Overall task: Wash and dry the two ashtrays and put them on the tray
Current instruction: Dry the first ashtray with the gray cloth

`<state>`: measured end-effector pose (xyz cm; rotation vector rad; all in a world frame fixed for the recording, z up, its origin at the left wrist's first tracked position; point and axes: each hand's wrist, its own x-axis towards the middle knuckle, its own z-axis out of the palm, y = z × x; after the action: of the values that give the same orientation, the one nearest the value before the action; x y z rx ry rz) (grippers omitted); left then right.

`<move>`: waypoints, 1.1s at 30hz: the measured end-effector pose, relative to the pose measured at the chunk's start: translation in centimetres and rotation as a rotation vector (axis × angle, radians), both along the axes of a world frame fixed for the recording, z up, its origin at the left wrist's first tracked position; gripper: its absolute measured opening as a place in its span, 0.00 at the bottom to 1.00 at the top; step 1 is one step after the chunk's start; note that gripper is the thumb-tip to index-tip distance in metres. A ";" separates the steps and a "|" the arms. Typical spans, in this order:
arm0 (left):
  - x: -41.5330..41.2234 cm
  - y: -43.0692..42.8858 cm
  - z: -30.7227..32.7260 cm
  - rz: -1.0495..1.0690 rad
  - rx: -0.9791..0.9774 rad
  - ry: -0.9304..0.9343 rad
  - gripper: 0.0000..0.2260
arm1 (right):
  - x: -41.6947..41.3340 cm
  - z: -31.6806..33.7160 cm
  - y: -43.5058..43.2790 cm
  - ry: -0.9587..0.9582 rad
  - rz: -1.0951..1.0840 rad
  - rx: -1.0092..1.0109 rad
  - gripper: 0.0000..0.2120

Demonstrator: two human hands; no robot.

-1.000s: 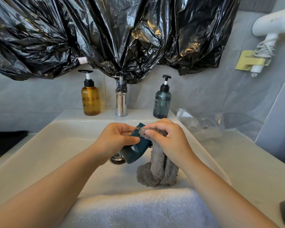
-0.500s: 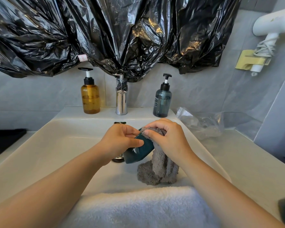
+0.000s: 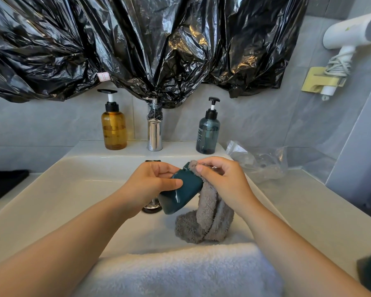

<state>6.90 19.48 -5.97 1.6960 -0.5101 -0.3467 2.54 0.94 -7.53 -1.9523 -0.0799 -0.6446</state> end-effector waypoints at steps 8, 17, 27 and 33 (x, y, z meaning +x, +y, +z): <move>0.1 0.4 0.1 -0.008 -0.096 -0.036 0.09 | 1.2 -0.3 -0.1 0.017 -0.097 0.152 0.10; -0.2 -0.1 0.0 -0.159 -0.090 0.080 0.11 | 0.6 -0.5 -0.3 0.133 0.087 0.247 0.07; 0.2 -0.2 -0.4 0.037 0.044 0.060 0.11 | 0.2 -0.6 0.7 0.118 0.160 -0.116 0.07; 0.2 0.0 -0.2 0.021 -0.006 -0.055 0.05 | 0.4 0.0 0.1 0.032 0.014 0.016 0.07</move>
<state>7.05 19.52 -6.12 1.7072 -0.5324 -0.2834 2.90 0.99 -7.57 -1.9444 -0.0677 -0.6029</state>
